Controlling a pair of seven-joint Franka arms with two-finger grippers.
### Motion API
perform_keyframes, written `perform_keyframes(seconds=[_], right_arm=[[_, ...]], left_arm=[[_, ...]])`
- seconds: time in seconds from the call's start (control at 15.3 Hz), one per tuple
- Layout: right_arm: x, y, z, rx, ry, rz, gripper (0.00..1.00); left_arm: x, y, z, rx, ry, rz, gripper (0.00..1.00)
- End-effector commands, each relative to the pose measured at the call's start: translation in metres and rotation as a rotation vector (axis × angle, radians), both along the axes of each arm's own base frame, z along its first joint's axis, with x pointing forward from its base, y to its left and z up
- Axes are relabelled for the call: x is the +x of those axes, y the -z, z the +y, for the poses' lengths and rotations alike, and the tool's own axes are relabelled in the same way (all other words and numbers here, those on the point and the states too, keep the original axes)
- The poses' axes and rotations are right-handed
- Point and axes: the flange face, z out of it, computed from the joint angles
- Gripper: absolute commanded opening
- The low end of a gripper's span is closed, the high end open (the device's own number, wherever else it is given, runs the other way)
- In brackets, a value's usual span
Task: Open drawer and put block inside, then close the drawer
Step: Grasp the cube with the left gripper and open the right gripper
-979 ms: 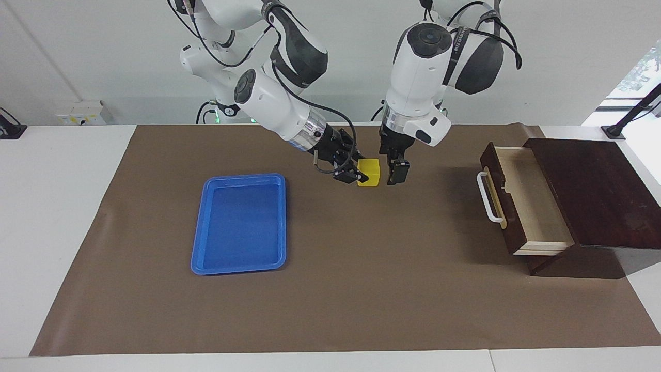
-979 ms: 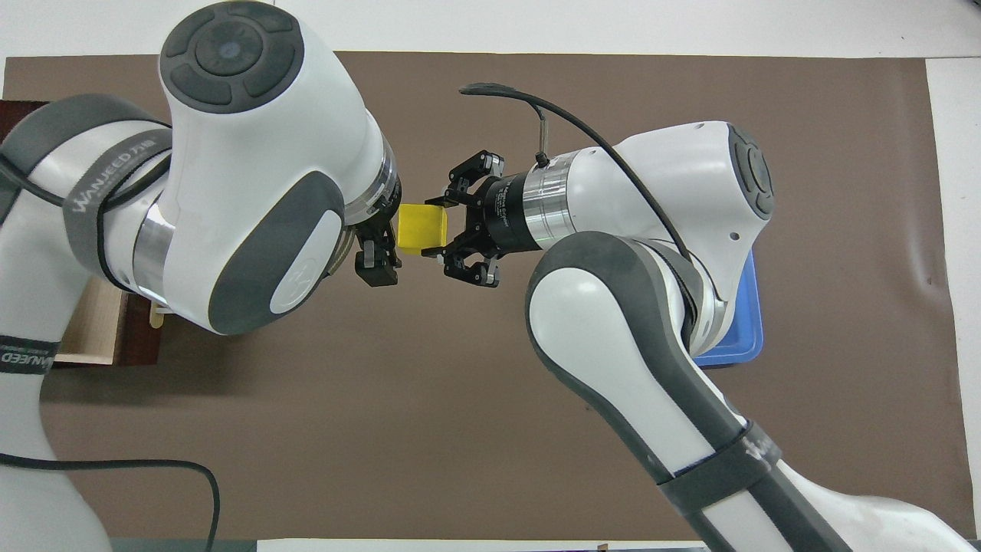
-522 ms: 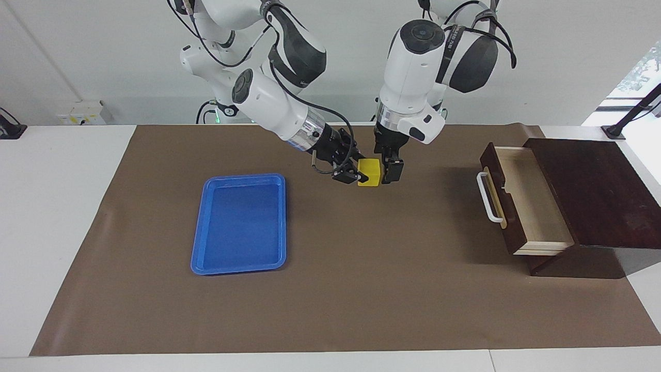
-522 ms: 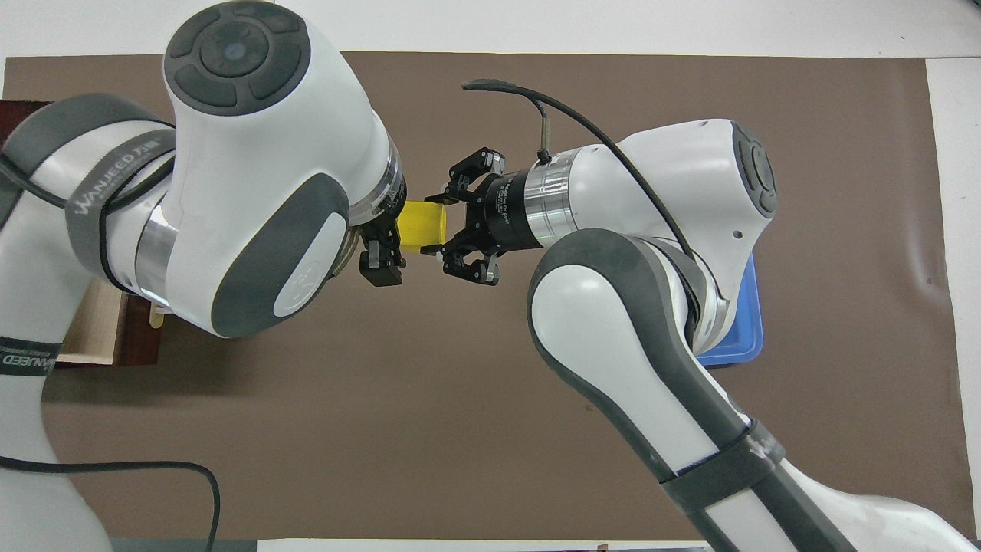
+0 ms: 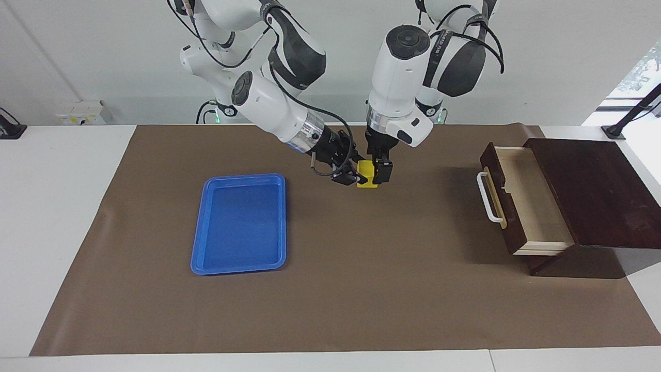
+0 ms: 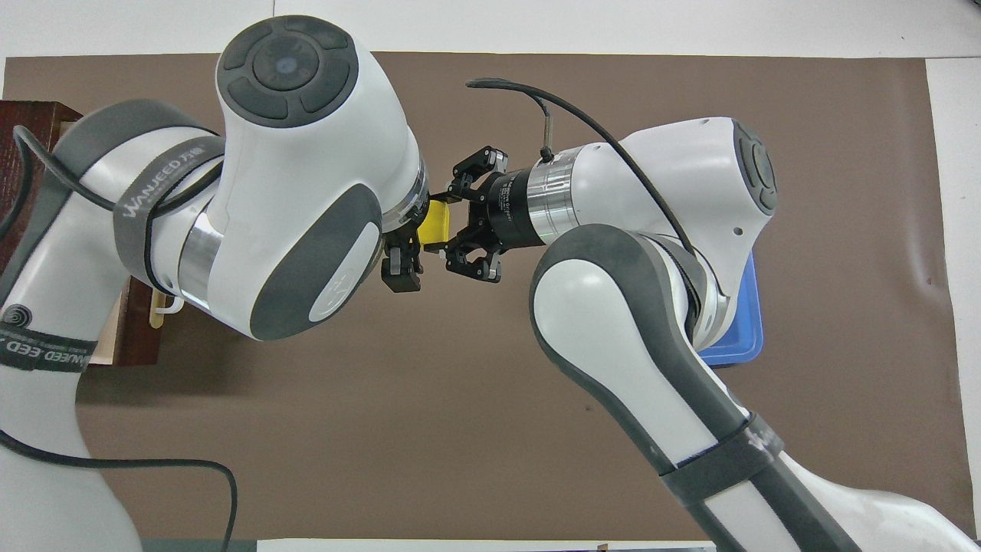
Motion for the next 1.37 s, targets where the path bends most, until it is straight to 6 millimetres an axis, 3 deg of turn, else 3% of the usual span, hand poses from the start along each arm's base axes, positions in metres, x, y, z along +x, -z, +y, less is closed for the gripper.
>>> perform_keyframes(seconds=[0.0, 0.13, 0.26, 0.33, 0.39, 0.46, 0.98, 1.04, 1.11, 1.17, 1.31], right_arm=[[0.004, -0.0035, 0.0012, 0.021, 0.021, 0.01, 0.0], [0.0039, -0.0034, 0.0013, 0.021, 0.02, 0.011, 0.0], [0.0039, -0.0034, 0.0013, 0.021, 0.02, 0.011, 0.0], [0.0044, -0.0034, 0.0004, 0.021, 0.022, 0.011, 0.0], [0.0044, -0.0034, 0.0004, 0.021, 0.022, 0.011, 0.0], [0.0044, -0.0034, 0.0004, 0.021, 0.022, 0.011, 0.0], [0.0032, -0.0026, 0.0021, 0.02, 0.019, 0.012, 0.0], [0.0028, -0.002, 0.0027, 0.02, 0.02, 0.012, 0.08], [0.0018, -0.0013, 0.0043, 0.019, 0.02, 0.015, 0.61], [0.0017, -0.002, 0.0046, 0.02, 0.024, 0.019, 1.0], [0.0024, -0.0017, 0.0029, 0.019, 0.028, 0.025, 1.0]], left_arm=[[0.0013, -0.0032, -0.0045, -0.001, -0.013, 0.007, 0.86], [0.0013, -0.0032, -0.0045, -0.001, -0.013, 0.007, 0.77], [0.0012, -0.0036, -0.0042, 0.0, -0.013, 0.005, 0.57], [0.001, -0.0039, -0.0051, -0.002, -0.012, 0.002, 0.39], [0.0023, -0.0043, -0.004, 0.0, -0.013, -0.005, 0.14], [0.003, -0.0045, -0.0035, 0.005, -0.013, -0.012, 0.0], [0.0036, -0.0048, -0.0034, 0.007, -0.013, -0.017, 0.0], [0.003, -0.0048, -0.0042, 0.007, -0.012, -0.017, 0.0], [0.003, -0.0046, -0.0038, 0.01, -0.011, -0.018, 0.0], [0.0024, -0.0048, -0.0037, 0.015, -0.01, -0.02, 0.0], [0.0025, -0.0048, -0.0023, 0.022, -0.011, -0.017, 0.0]])
